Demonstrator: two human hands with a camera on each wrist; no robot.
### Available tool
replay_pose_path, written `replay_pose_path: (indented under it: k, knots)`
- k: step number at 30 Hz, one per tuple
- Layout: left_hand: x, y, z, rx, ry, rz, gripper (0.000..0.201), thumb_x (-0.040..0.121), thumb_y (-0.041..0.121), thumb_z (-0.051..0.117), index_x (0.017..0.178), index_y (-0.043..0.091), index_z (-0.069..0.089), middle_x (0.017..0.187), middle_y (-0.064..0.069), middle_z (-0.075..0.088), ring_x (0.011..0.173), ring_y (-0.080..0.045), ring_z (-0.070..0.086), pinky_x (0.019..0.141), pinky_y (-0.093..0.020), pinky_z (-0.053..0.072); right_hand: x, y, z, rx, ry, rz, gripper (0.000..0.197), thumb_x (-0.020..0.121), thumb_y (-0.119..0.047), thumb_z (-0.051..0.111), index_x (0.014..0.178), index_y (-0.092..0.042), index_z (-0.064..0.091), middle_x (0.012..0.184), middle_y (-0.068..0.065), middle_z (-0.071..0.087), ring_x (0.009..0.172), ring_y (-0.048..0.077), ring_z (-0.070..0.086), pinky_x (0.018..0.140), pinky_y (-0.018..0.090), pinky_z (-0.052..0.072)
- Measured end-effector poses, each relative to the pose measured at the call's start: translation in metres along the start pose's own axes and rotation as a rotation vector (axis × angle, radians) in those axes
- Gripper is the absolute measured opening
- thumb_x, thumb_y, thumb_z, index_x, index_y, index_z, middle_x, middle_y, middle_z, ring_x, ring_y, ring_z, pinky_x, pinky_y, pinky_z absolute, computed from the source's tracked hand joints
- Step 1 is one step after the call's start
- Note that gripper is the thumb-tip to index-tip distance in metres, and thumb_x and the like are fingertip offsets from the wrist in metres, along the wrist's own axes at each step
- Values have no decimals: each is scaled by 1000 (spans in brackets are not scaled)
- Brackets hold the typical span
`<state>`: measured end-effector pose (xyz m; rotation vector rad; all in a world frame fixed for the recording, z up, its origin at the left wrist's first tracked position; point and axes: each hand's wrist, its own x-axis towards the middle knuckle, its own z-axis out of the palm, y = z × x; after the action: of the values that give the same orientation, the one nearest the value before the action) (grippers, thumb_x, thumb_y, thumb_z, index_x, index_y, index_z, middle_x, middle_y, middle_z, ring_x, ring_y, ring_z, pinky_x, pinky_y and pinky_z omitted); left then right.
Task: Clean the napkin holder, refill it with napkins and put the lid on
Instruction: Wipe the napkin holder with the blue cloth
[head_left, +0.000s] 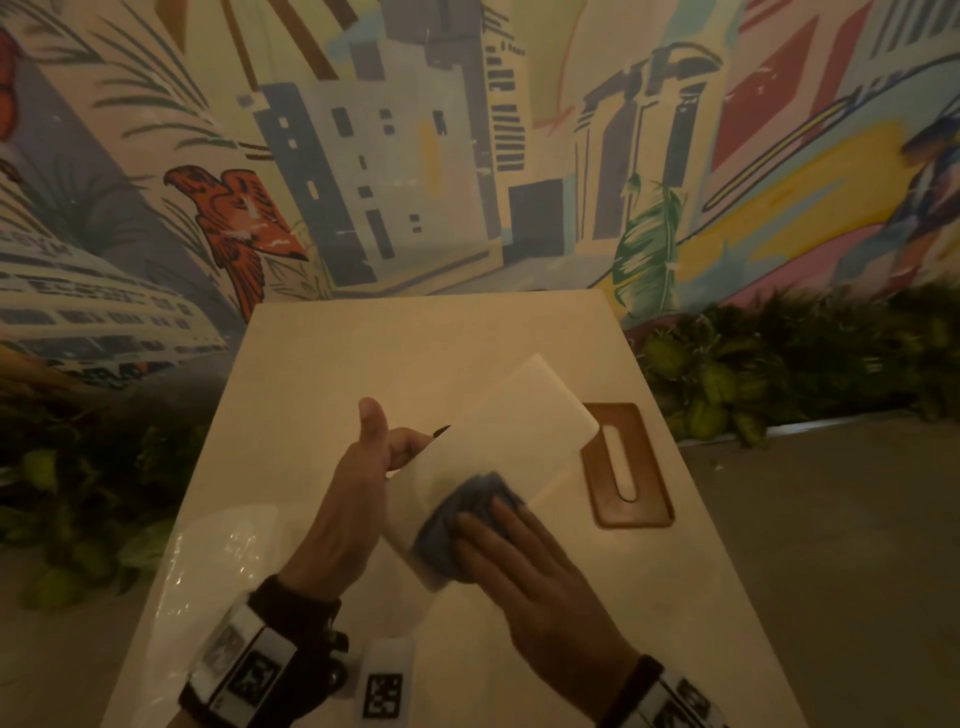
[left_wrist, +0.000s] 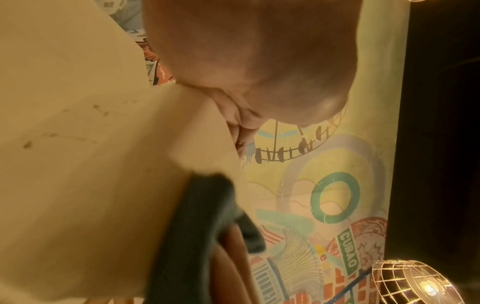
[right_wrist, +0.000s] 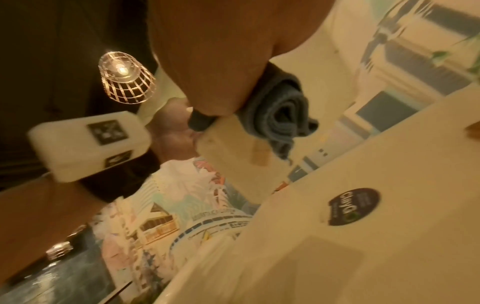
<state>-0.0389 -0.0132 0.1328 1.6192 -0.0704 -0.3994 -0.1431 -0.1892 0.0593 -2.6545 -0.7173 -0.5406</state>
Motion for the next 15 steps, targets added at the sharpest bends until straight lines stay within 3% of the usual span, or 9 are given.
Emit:
replay_pose_path:
  k: [2, 4, 6, 8, 10, 12, 13, 15]
  knots:
    - [0, -1, -1, 85, 48, 33, 83, 72, 86, 25, 77, 17, 72, 81, -11, 71, 74, -28, 66, 68, -40, 52, -8, 17, -5, 53, 88, 113, 39, 103, -21, 29, 142, -18, 33, 150, 0, 37, 142, 22, 29, 117, 38, 23]
    - [-1, -1, -2, 139, 110, 107, 61, 89, 62, 42, 70, 9, 65, 68, -12, 64, 60, -24, 55, 58, -37, 43, -11, 30, -14, 112, 191, 277, 40, 105, -28, 23, 141, -16, 35, 145, 1, 41, 138, 19, 33, 116, 30, 25]
    - [-1, -4, -4, 182, 155, 158, 38, 90, 40, 61, 69, 10, 64, 62, -4, 60, 56, -15, 50, 55, -33, 39, -11, 38, -24, 249, 344, 474, 38, 103, -31, 29, 132, -15, 45, 131, 1, 52, 123, 11, 45, 107, 15, 33]
    - [2, -8, -8, 259, 173, 178, 19, 87, 29, 67, 74, 16, 69, 69, -1, 68, 60, -10, 57, 54, -31, 45, -7, 43, -34, 394, 474, 723, 27, 99, -26, 36, 121, -24, 51, 116, -5, 59, 106, 8, 55, 92, 13, 44]
    - [3, -12, -11, 285, 172, 189, 11, 87, 25, 68, 78, 19, 70, 74, 0, 69, 64, -9, 60, 55, -27, 46, -2, 44, -42, 696, 480, 972, 24, 101, -17, 41, 116, -32, 53, 111, -4, 60, 100, 16, 60, 83, 28, 50]
    - [2, -13, -13, 261, 158, 203, 9, 86, 24, 68, 80, 18, 70, 75, -2, 70, 64, -11, 61, 55, -28, 47, 1, 43, -48, 1019, 422, 1105, 26, 99, -15, 47, 120, -28, 54, 116, 3, 61, 96, 18, 63, 79, 33, 52]
    - [1, -13, -13, 240, 144, 217, 9, 86, 24, 69, 80, 17, 71, 76, -4, 70, 65, -13, 61, 55, -29, 48, 3, 43, -49, 1079, 359, 1101, 29, 97, -23, 53, 126, -26, 53, 122, 4, 60, 103, 16, 62, 83, 31, 50]
    - [-1, -13, -14, 153, 93, 243, 16, 82, 28, 72, 81, 12, 70, 76, -9, 69, 65, -18, 61, 55, -31, 48, 7, 40, -48, 1193, 228, 1055, 67, 78, -54, 69, 135, -27, 46, 132, 1, 57, 117, 16, 57, 87, 27, 47]
